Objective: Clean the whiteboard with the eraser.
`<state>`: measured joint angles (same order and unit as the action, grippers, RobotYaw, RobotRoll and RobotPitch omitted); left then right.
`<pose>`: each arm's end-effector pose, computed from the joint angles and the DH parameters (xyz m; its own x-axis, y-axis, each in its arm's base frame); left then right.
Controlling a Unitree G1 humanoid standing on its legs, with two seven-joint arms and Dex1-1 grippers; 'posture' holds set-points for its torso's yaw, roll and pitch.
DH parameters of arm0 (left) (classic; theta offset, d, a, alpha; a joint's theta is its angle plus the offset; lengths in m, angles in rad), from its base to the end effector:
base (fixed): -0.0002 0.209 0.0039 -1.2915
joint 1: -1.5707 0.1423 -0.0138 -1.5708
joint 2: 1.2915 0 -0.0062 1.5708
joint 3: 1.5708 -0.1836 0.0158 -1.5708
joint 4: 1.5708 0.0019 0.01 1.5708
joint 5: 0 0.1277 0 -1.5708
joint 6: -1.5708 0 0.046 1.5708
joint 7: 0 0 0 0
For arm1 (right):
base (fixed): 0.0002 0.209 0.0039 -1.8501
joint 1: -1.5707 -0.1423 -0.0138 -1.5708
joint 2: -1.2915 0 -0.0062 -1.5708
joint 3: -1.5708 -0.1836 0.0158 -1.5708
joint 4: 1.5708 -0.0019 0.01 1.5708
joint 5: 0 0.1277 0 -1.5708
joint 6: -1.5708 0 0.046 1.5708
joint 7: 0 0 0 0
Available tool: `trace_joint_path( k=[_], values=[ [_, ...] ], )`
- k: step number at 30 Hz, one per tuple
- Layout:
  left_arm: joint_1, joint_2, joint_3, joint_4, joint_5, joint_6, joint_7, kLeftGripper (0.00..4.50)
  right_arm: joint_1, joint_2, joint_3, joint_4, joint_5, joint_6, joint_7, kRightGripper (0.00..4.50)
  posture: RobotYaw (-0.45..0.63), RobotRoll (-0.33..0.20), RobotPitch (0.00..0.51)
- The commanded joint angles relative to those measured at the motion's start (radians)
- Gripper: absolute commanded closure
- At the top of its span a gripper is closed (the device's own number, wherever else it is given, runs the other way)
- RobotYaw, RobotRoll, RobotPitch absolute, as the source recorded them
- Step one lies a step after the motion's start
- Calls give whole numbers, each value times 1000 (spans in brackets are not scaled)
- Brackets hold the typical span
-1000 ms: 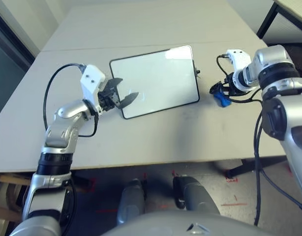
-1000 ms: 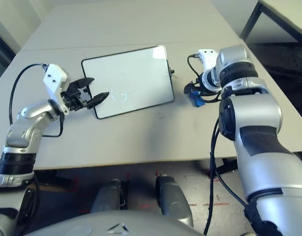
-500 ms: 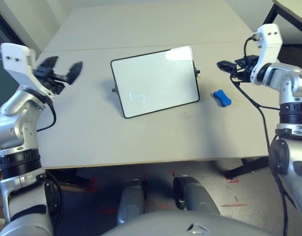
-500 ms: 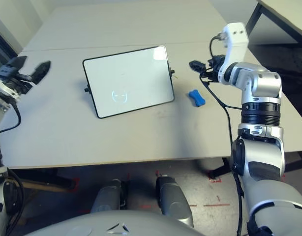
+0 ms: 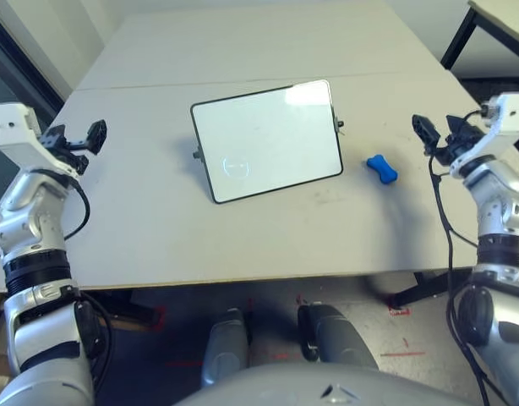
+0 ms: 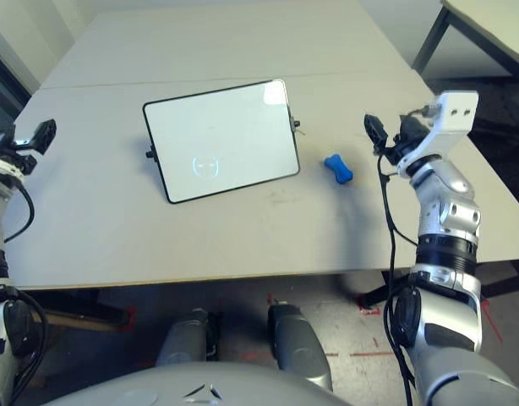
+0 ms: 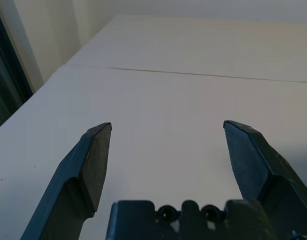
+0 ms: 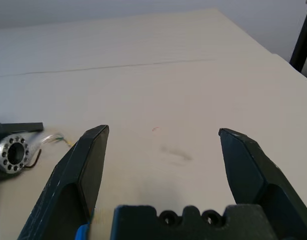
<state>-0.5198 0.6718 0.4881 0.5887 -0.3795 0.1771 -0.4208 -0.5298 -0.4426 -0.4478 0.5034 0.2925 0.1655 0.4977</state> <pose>0.2469 0.3552 0.1477 0.9876 0.1446 0.0618 -0.1406 0.9880 -0.0647 0.2693 -0.2984 0.1186 0.9954 0.0720 0.0637 -0.0789 0.9903 0.1145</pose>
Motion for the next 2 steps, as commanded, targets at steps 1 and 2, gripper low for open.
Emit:
trace_joint_path(
  k=[1, 2],
  values=[
    [-23, -2, -14, 66, 22, -38, 1, 0, 11, -5, 4, 23, 9, -44, -12, 23, -134, 0, 86],
    [-27, -2, -16, 77, 24, -44, 0, 0, 11, -4, 7, 28, 9, -50, -14, 23, -135, 0, 86]
  ],
)
